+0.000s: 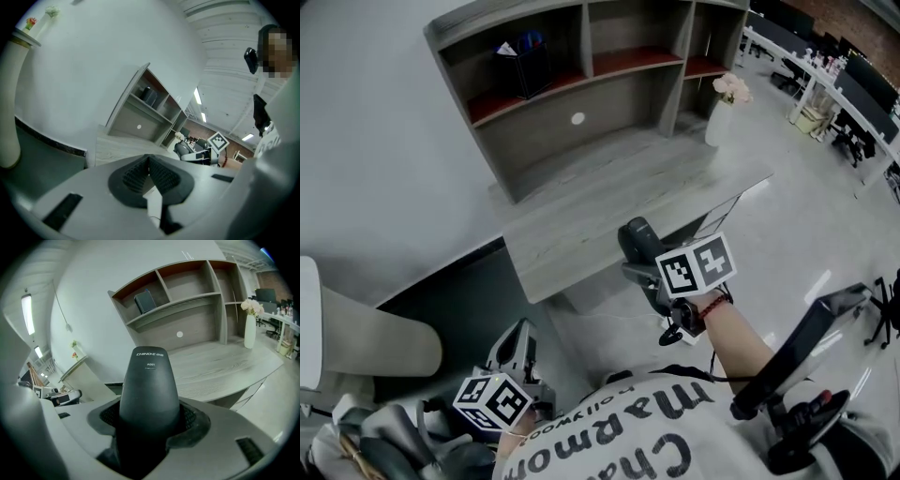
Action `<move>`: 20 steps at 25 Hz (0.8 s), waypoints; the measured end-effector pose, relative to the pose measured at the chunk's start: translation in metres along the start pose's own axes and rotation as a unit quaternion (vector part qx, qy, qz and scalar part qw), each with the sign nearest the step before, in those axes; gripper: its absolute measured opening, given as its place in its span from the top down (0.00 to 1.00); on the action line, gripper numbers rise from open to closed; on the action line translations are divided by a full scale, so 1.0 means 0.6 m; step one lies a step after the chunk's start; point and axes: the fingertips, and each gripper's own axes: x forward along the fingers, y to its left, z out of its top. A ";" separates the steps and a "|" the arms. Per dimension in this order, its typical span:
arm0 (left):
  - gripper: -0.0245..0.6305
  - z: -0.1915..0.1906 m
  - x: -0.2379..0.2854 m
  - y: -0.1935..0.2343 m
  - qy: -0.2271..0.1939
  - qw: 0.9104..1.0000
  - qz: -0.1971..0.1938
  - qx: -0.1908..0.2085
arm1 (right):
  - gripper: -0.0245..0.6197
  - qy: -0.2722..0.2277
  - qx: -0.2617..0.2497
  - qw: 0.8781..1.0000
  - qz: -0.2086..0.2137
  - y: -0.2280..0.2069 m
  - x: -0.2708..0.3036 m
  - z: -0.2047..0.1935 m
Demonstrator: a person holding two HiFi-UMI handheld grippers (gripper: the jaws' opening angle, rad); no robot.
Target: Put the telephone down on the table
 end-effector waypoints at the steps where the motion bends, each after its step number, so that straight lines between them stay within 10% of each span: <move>1: 0.95 0.003 -0.001 0.008 0.000 1.000 -0.003 0.003 | 0.52 0.002 0.000 1.000 0.000 0.008 0.008 0.000; 20: 0.95 -0.070 -0.009 0.120 0.004 0.996 0.050 -0.076 | 0.52 0.109 -0.055 0.991 0.054 0.106 0.210 -0.025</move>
